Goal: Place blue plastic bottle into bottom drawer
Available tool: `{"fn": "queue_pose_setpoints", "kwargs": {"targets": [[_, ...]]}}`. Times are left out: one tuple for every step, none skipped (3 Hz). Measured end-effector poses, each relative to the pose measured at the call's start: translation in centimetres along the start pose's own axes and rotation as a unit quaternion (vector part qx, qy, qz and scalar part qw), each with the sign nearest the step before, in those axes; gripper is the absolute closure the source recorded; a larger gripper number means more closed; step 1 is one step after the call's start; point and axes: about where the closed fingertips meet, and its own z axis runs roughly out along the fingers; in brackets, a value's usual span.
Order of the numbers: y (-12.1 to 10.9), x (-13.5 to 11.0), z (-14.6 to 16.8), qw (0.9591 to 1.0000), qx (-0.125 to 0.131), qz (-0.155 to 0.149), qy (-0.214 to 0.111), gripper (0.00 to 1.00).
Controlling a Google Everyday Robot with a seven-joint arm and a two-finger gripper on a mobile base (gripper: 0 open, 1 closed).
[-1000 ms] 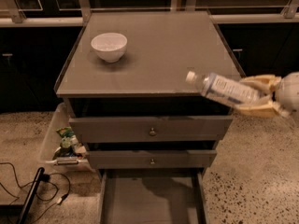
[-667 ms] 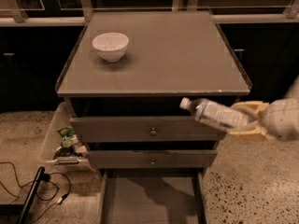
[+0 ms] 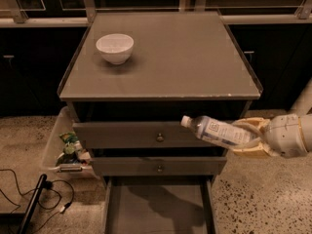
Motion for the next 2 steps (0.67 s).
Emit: {"fn": "queue_pose_setpoints", "kwargs": {"targets": [[1.9, 3.4, 3.8, 0.9988, -0.032, 0.034, 0.015, 1.0], [6.0, 10.0, 10.8, 0.9927, -0.084, 0.076, 0.04, 1.0]]}}
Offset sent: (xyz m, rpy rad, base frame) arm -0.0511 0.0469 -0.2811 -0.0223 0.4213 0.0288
